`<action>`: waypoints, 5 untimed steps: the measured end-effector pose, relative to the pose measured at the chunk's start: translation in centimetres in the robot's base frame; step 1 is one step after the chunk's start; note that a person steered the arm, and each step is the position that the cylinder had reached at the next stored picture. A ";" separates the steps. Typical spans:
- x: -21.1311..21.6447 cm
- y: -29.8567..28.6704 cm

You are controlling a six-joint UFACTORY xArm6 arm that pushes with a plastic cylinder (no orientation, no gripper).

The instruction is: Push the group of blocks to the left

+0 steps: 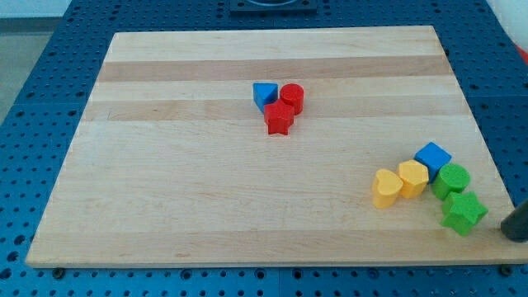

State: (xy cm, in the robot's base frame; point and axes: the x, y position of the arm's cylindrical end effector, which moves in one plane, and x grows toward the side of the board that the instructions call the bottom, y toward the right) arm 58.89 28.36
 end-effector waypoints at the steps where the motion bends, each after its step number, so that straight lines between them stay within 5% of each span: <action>1: -2.1 0.0; 5: -5.1 -6.5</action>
